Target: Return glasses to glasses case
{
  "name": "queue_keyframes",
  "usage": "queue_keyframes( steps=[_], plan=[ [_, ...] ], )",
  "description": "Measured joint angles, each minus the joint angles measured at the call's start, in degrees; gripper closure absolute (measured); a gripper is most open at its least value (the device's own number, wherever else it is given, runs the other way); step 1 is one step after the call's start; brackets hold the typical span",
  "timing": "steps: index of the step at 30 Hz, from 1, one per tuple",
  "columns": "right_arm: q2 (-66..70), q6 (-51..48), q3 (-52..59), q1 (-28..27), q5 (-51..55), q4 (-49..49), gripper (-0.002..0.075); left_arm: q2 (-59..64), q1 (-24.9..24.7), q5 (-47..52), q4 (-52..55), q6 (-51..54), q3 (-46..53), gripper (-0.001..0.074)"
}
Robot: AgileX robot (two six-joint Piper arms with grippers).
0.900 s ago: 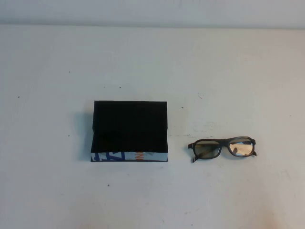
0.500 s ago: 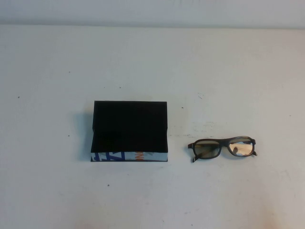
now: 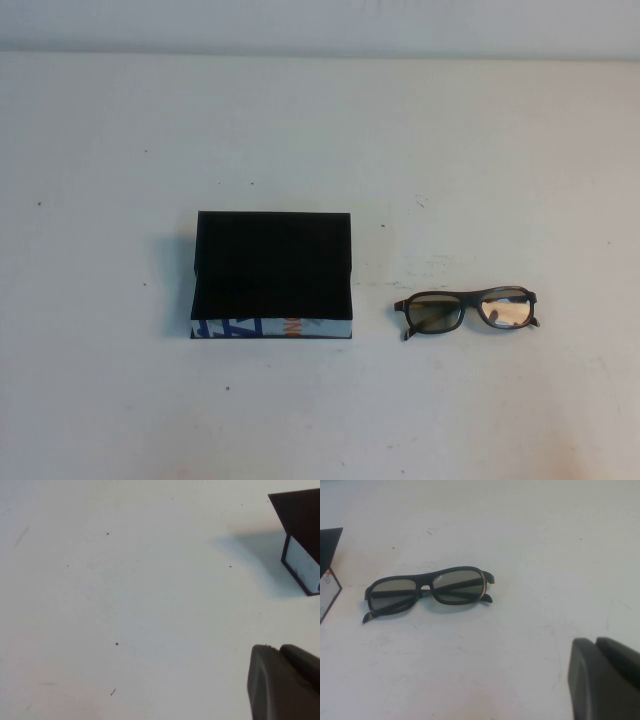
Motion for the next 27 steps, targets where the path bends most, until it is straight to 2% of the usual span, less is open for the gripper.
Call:
queue_keyframes(
  steps=[19,27],
  plan=[
    [0.0,0.0,0.0,0.0,-1.3,-0.3,0.0737,0.0,0.0,0.0,0.0,0.0,0.0,0.0739],
    [0.0,0.0,0.0,0.0,-6.5,17.9,0.0737,0.0,0.0,0.0,0.0,0.0,0.0,0.0739]
  ],
)
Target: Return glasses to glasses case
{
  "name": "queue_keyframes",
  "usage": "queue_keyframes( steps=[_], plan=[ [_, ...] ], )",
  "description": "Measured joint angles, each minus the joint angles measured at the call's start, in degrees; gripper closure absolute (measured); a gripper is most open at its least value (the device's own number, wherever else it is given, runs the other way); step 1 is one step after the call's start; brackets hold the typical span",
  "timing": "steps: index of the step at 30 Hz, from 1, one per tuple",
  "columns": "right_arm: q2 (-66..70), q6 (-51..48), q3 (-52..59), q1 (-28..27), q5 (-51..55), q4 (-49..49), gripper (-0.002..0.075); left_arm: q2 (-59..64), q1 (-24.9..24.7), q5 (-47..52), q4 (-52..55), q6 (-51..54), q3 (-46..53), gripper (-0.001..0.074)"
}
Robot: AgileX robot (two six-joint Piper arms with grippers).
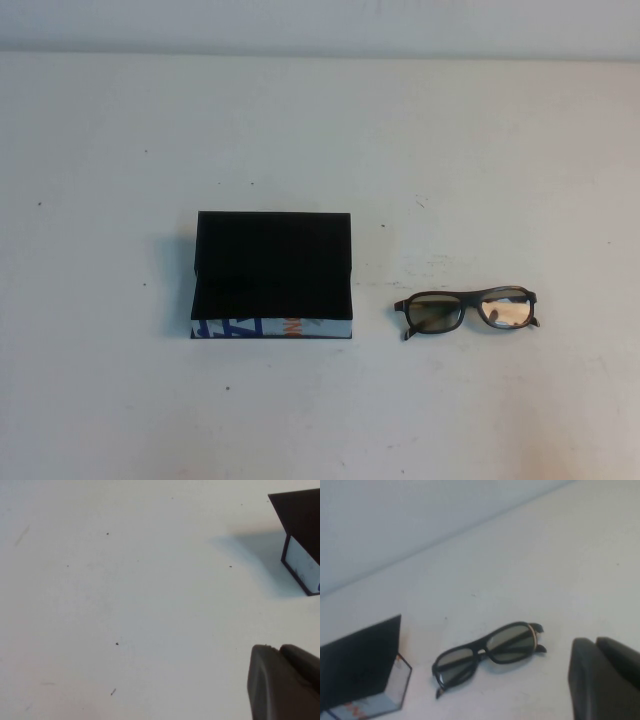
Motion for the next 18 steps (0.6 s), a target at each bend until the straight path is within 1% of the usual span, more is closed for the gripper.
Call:
queue_keyframes(
  steps=[3,7,14,18],
  plan=[
    [0.0,0.0,0.0,0.0,-1.8,4.6,0.0737,0.0,0.0,0.0,0.0,0.0,0.0,0.0739],
    [0.0,0.0,0.0,0.0,-3.4,14.6,0.0737,0.0,0.0,0.0,0.0,0.0,0.0,0.0739],
    [0.0,0.0,0.0,0.0,-4.6,21.1,0.0737,0.0,0.0,0.0,0.0,0.0,0.0,0.0739],
    [0.0,0.0,-0.5,0.0,-1.8,24.3,0.0737,0.0,0.0,0.0,0.0,0.0,0.0,0.0739]
  ],
)
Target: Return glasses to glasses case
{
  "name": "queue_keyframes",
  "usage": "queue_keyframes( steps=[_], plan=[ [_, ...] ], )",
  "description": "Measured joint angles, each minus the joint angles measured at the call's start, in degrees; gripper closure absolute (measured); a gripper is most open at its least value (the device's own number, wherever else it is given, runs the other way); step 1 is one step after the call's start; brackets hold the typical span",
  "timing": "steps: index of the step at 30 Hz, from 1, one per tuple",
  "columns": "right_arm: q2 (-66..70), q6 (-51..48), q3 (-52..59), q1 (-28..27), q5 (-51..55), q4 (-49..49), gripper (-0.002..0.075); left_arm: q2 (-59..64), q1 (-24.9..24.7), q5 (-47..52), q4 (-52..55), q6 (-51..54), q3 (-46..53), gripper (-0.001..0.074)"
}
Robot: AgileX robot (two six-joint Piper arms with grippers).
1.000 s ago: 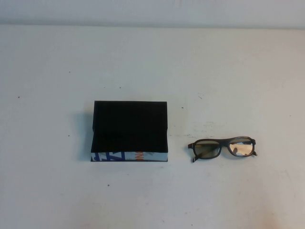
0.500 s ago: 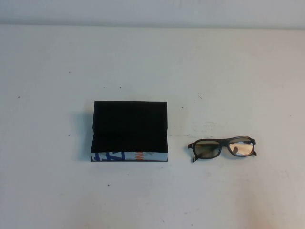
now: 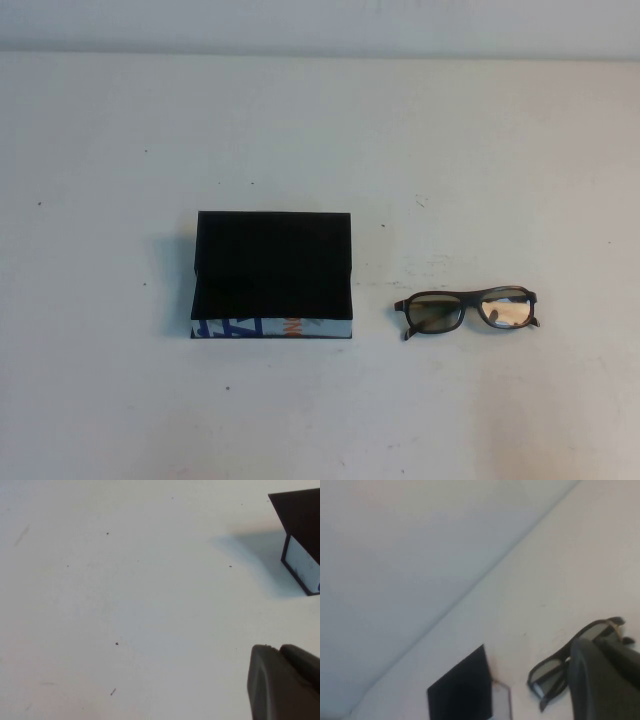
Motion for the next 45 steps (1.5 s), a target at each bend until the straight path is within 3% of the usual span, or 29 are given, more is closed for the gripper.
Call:
queue_keyframes(
  steps=[4,11,21,26,31,36,41,45],
  plan=[
    [4.9,0.0,-7.4,0.0,11.0,-2.4,0.0737,0.0,0.0,0.0,0.0,0.0,0.0,0.0739],
    [27.2,-1.4,-24.3,0.0,34.9,-18.2,0.0737,0.0,0.0,0.0,0.0,0.0,0.0,0.0739],
    [53.9,-18.8,-42.1,0.5,42.7,-24.4,0.0737,0.0,0.0,0.0,0.0,0.0,0.0,0.0739],
    [63.3,-29.6,-48.2,10.2,40.8,-29.8,0.0737,0.0,0.0,0.0,0.0,0.0,0.0,0.0739],
    [74.1,-32.2,-55.6,21.3,37.8,-37.2,0.0737,0.0,0.0,0.0,0.0,0.0,0.0,0.0739],
    [85.1,-37.3,-63.0,24.7,37.8,-44.2,0.0732,0.0,0.0,0.0,0.0,0.0,0.0,0.0739],
    [92.2,-47.5,-69.7,24.7,40.5,-51.0,0.0647,0.0,0.0,0.0,0.0,0.0,0.0,0.0739],
    [96.8,-52.7,-73.8,24.1,42.6,-54.5,0.048,0.0,0.0,0.0,0.0,0.0,0.0,0.0739]
  ],
)
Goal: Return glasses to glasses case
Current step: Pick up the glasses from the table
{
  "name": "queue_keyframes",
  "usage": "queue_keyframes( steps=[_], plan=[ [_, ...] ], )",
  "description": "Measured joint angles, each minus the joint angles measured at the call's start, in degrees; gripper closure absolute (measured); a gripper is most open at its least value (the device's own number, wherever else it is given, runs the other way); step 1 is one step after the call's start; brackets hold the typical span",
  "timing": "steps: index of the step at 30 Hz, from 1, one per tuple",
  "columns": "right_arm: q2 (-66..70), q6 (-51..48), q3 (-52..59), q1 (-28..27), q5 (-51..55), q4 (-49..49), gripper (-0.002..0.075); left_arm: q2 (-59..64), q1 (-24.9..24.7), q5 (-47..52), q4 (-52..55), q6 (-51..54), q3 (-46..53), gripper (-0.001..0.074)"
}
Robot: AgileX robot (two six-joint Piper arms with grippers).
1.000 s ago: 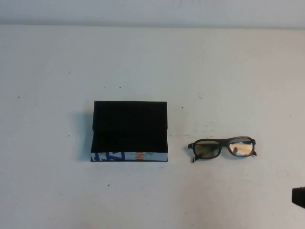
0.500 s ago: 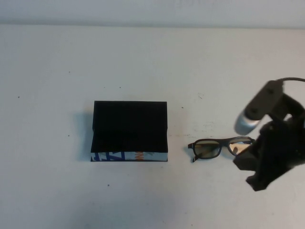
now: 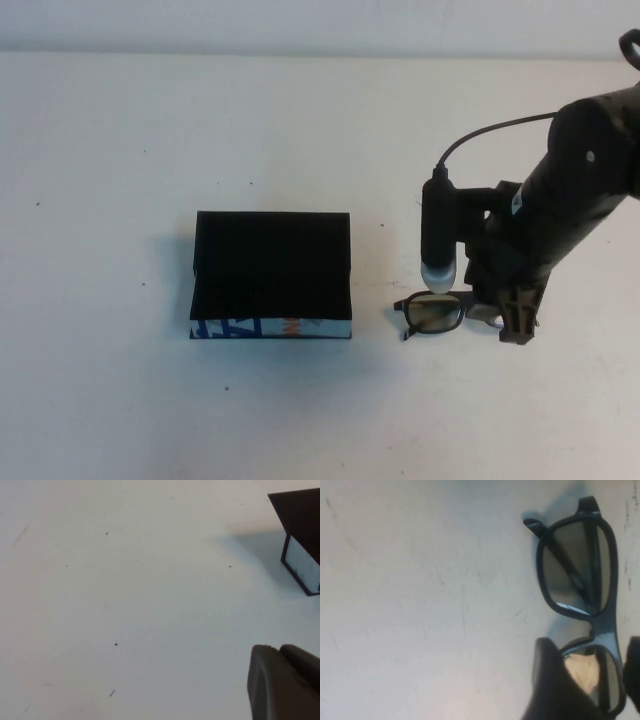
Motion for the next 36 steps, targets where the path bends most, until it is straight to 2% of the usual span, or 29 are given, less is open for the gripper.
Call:
queue_keyframes(
  steps=[3,8,36],
  plan=[
    [2.8,-2.7,-2.2,-0.9,0.3,-0.7,0.0386,0.0,0.0,0.0,0.0,0.0,0.0,0.0739],
    [6.8,-7.3,-4.7,-1.2,0.7,-1.1,0.0346,0.0,0.0,0.0,0.0,0.0,0.0,0.0739],
    [13.7,-8.5,-6.8,-1.8,0.1,-3.1,0.0363,0.0,0.0,0.0,0.0,0.0,0.0,0.0739]
  ],
)
